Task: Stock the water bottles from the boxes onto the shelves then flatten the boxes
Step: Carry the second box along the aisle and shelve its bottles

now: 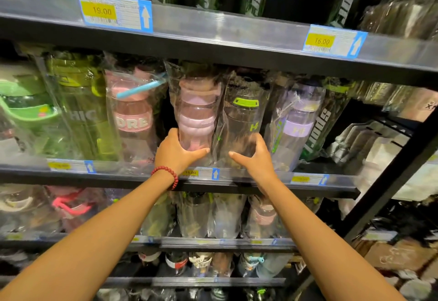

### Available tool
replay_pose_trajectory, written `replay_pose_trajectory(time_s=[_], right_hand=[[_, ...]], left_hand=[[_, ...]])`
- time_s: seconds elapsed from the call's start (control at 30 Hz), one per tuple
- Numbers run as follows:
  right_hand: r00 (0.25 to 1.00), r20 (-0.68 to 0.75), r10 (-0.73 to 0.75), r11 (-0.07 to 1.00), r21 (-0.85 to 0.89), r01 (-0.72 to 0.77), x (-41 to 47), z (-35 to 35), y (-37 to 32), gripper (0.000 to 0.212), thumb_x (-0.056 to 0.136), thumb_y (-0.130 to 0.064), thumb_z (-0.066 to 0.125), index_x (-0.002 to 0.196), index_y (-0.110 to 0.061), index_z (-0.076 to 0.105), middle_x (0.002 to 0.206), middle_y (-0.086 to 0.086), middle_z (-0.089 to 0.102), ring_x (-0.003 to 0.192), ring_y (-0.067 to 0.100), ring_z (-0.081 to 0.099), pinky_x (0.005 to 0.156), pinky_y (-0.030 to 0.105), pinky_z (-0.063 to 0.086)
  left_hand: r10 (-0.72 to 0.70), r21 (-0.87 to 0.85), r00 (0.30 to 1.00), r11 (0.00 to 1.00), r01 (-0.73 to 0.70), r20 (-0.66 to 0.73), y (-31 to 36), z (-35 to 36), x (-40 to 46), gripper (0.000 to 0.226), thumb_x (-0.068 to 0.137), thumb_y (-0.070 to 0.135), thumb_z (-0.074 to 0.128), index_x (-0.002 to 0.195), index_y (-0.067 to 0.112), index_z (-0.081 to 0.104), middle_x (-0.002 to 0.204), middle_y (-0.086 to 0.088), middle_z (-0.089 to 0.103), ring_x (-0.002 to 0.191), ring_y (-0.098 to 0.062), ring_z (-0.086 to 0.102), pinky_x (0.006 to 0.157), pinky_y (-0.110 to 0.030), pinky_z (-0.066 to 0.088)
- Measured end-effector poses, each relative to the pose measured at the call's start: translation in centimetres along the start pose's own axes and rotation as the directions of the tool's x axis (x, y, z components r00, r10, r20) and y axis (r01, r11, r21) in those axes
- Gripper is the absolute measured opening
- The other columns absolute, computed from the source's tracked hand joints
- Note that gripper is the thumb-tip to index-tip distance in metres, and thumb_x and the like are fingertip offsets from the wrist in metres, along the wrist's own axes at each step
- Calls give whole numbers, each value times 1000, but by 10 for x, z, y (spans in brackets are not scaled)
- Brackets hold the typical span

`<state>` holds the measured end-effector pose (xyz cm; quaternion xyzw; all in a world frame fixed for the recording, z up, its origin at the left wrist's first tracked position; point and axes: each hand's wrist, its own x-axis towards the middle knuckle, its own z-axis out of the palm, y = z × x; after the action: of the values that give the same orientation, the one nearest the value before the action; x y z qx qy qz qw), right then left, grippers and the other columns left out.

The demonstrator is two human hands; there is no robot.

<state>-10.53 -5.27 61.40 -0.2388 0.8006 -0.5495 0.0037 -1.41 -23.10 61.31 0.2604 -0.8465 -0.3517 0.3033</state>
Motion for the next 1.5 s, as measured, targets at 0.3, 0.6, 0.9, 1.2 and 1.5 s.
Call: replay_pose_trajectory(time_s=[0.3,0.6,0.9,1.2,1.5], right_hand=[[989,-150,-17,994,-106,1,4,13,7,93,64,-38,85,137,-7,36,134,12,45,126,25,40,106,40,36],[989,-143,46,991,-120,-64,9,12,1,101,57,-46,86,133,-8,32,124,9,58,115,29,54,94,43,47],[978,-171,117,966,-208,-152,4,24,-7,101,64,-54,79,140,-14,25,138,10,43,129,33,32,103,52,34],[998,23,61,998,-8,-61,3,6,3,91,72,-17,81,143,-9,23,143,5,43,129,23,44,109,42,35],[997,-76,32,988,-147,-43,6,18,9,89,68,-41,81,138,-12,33,138,6,45,126,25,44,106,51,31]], left_hand=[[-27,-115,1000,993,26,-11,-2,1,-2,66,60,49,82,108,17,50,102,3,60,93,-19,60,80,-36,51],[8,-131,1000,991,-5,21,-6,-2,-4,67,65,45,80,115,16,47,108,3,58,97,-17,57,83,-34,48],[31,-95,999,995,-27,39,-7,-3,-6,72,70,48,76,125,16,42,123,-2,56,109,-23,56,88,-37,47],[-18,16,998,1000,17,68,0,1,-9,83,66,61,71,126,16,34,133,-4,48,115,-28,53,90,-42,46],[-60,18,993,998,62,-98,9,7,-4,73,58,55,80,105,12,45,110,-7,58,98,-27,58,77,-37,50]])
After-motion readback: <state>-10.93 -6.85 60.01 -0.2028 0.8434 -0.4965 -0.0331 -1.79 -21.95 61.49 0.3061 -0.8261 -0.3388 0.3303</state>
